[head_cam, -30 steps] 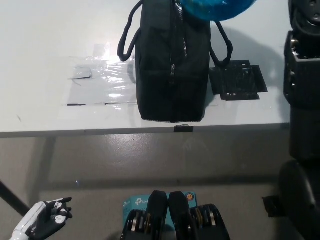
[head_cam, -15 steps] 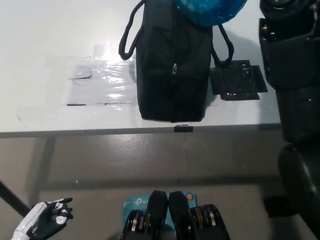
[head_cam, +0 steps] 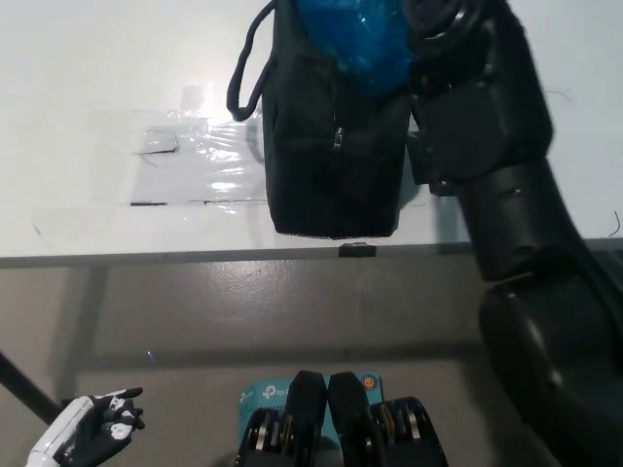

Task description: The robot uses its right hand to pick up a stack of plates kept in the middle of the desk and put it inside a bag kept next to it

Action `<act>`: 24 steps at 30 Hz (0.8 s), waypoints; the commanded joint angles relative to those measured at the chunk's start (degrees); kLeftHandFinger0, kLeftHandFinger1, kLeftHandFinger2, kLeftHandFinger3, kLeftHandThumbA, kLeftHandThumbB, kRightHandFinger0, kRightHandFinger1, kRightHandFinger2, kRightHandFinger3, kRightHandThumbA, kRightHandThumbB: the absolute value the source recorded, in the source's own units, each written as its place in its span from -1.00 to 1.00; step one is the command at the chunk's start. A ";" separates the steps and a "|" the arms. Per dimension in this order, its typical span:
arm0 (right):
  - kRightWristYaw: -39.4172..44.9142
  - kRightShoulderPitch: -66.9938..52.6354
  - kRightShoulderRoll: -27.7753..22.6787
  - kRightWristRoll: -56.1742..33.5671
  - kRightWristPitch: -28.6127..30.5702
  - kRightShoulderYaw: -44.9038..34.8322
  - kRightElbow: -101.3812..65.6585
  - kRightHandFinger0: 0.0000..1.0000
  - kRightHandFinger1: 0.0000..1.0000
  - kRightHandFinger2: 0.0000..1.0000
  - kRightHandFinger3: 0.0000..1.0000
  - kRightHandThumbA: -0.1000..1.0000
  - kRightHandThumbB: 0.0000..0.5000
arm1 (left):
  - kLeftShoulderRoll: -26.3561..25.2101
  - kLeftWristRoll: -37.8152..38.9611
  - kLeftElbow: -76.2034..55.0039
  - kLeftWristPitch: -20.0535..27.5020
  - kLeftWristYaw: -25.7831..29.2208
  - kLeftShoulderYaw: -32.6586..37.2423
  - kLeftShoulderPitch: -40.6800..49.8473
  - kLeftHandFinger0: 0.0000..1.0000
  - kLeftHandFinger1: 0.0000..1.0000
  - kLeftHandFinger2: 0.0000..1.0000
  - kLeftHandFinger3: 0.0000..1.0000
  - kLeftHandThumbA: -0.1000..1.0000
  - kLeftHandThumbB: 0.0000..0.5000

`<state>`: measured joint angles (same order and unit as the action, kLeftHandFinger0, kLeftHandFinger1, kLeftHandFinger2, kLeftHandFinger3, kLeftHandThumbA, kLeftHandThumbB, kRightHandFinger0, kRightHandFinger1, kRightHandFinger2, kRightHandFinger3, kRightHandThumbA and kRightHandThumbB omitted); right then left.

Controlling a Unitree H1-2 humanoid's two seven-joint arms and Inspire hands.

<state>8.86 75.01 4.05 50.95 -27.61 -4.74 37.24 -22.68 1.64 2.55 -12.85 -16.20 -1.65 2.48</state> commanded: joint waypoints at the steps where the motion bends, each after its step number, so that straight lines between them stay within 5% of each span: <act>1: 1.77 6.47 2.47 9.71 0.68 -3.61 0.82 -1.00 -1.00 -1.00 -0.90 -1.00 -0.34 | -0.58 -0.28 -0.82 0.79 0.13 -0.06 0.12 0.63 0.65 0.76 0.90 -1.00 -0.08; 6: 2.73 9.25 5.37 16.42 0.68 -10.28 3.80 -1.00 -1.00 -1.00 -0.82 -1.00 -0.99 | -0.39 -0.02 -0.62 0.97 0.21 -0.11 0.57 0.62 0.65 0.73 0.92 -1.00 -0.17; 8: 3.37 10.60 6.33 20.62 0.68 -15.29 5.04 -1.00 -1.00 -1.00 -0.48 -1.00 -1.00 | -0.37 0.05 -0.46 0.98 0.18 -0.12 0.76 0.76 0.73 0.77 0.96 -1.00 -0.17; 14: 4.28 11.00 7.30 26.22 0.68 -20.87 5.35 -1.00 -1.00 -1.00 -0.28 -1.00 -1.00 | -0.60 -0.41 -0.67 1.63 0.30 0.03 0.93 0.70 0.70 0.79 0.96 -1.00 -0.14; 16: 2.83 10.56 9.05 28.61 0.68 -27.45 5.69 -1.00 -1.00 -1.00 -0.09 -0.82 -1.00 | -0.24 0.26 -1.05 1.50 0.33 -0.37 1.63 0.72 0.70 0.77 0.95 -1.00 -0.17; 19: 3.17 11.00 9.69 30.69 0.68 -29.52 5.52 -1.00 -1.00 -1.00 -0.09 -0.82 -1.00 | -0.23 0.25 -1.05 1.50 0.32 -0.39 1.63 0.73 0.70 0.76 0.95 -1.00 -0.17; 21: 1.38 10.20 12.23 32.96 0.68 -34.48 3.96 -1.00 -1.00 -0.82 0.35 -0.82 -1.00 | 0.05 0.78 -1.02 1.93 0.30 -0.69 1.77 0.69 0.66 0.73 0.93 -1.00 -0.16; 23: 0.21 11.11 13.79 34.44 0.68 -39.40 3.54 -1.00 -1.00 -0.87 0.34 -0.87 -0.95 | -0.03 0.82 -0.81 2.41 0.07 -0.64 1.72 0.66 0.64 0.71 0.93 -1.00 -0.15; 24: -1.80 10.38 14.65 33.22 0.68 -40.09 3.50 -1.00 -1.00 -0.94 0.33 -0.97 -0.76 | -0.01 0.84 -0.67 2.43 -0.04 -0.53 1.89 0.66 0.64 0.70 0.93 -1.00 -0.19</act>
<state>10.43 80.16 15.48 78.17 -27.59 -41.06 42.83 -22.26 1.72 2.55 -12.80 -16.19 -1.41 3.83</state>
